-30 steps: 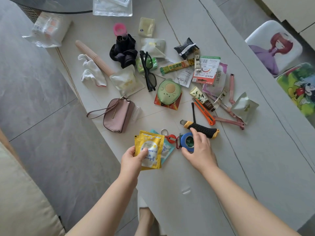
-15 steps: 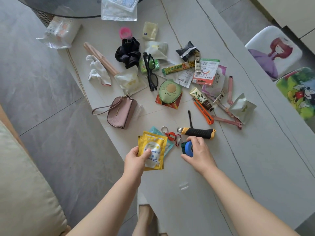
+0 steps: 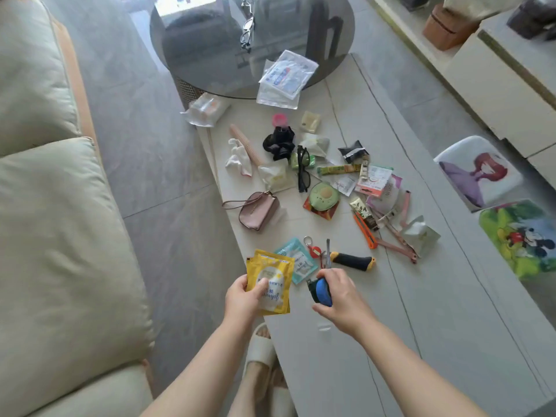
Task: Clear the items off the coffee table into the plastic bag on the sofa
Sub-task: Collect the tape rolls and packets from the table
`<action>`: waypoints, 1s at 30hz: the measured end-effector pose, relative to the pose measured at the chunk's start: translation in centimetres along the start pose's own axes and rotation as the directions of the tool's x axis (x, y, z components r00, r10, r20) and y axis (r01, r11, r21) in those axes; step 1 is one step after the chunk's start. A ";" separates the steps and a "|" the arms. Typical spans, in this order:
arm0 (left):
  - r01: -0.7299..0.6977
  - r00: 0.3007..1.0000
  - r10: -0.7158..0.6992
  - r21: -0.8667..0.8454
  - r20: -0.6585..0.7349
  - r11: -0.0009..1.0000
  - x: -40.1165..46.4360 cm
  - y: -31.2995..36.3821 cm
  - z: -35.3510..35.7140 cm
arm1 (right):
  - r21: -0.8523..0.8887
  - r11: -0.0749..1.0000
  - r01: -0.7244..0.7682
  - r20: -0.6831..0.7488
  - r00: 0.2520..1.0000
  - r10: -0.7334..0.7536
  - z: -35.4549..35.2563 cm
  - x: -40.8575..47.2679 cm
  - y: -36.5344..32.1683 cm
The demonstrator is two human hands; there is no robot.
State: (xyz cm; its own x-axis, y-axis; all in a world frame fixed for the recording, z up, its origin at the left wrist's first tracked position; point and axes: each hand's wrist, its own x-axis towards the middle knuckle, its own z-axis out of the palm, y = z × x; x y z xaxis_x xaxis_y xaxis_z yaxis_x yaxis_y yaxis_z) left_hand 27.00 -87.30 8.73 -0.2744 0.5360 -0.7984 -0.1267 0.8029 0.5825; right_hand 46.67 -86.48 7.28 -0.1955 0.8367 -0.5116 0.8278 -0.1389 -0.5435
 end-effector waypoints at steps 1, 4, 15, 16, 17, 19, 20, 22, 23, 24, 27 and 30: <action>-0.006 1.000 0.006 -0.019 -0.015 1.000 -0.8 -0.1 -1.0 | -0.014 0.999 0.029 0.004 1.000 -0.029 -0.1 -0.3 -1.0; -0.023 0.998 0.018 -0.086 -0.065 0.996 -3.0 -0.7 -4.2 | -0.056 0.993 0.105 0.036 0.994 -0.103 0.1 -0.7 -4.5; -0.056 0.943 -0.096 -0.437 -0.318 0.898 -7.7 -6.3 -19.5 | -0.016 0.951 0.308 0.133 0.943 -0.303 8.5 -3.0 -18.8; -0.059 0.936 -0.115 -0.469 -0.334 0.881 -8.2 -7.3 -21.2 | 0.003 0.945 0.326 0.152 0.934 -0.323 9.7 -3.5 -20.1; -0.059 0.929 -0.134 -0.497 -0.344 0.866 -8.8 -8.2 -22.8 | 0.029 0.942 0.335 0.174 0.926 -0.334 10.9 -4.1 -21.6; -0.066 0.915 -0.167 -0.544 -0.368 0.837 -9.6 -10.5 -26.1 | 0.092 0.934 0.346 0.223 0.907 -0.358 13.4 -5.5 -24.5; -0.072 0.907 -0.186 -0.574 -0.377 0.815 -10.1 -11.6 -27.7 | 0.118 0.926 0.358 0.245 0.893 -0.377 14.8 -6.3 -26.0; -0.093 0.896 -0.211 -0.630 -0.390 0.771 -11.3 -13.8 -30.8 | 0.139 0.911 0.389 0.287 0.864 -0.413 17.4 -7.9 -29.0; -0.107 0.892 -0.214 -0.644 -0.399 0.758 -11.9 -14.7 -32.4 | 0.148 0.903 0.402 0.306 0.850 -0.429 18.7 -8.8 -30.5; -0.127 0.884 -0.214 -0.654 -0.416 0.746 -12.4 -15.7 -34.0 | 0.159 0.896 0.414 0.329 0.834 -0.443 20.0 -9.7 -32.0; -0.206 0.860 -0.208 -0.691 -0.465 0.693 -14.6 -18.6 -38.7 | 0.198 0.875 0.441 0.392 0.783 -0.483 24.0 -12.7 -36.1; -0.254 0.846 -0.235 -0.749 -0.479 0.612 -16.8 -21.3 -43.3 | 0.252 0.857 0.450 0.420 0.747 -0.516 27.8 -16.0 -39.6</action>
State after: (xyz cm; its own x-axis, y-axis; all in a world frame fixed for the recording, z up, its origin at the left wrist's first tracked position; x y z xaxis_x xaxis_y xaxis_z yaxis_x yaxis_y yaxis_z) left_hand -6.97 -124.71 16.36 -0.6589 0.1400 -0.7391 -0.7218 0.1591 0.6736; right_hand 2.36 -109.09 18.52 -0.7937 0.4738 -0.3816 0.4890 0.1238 -0.8634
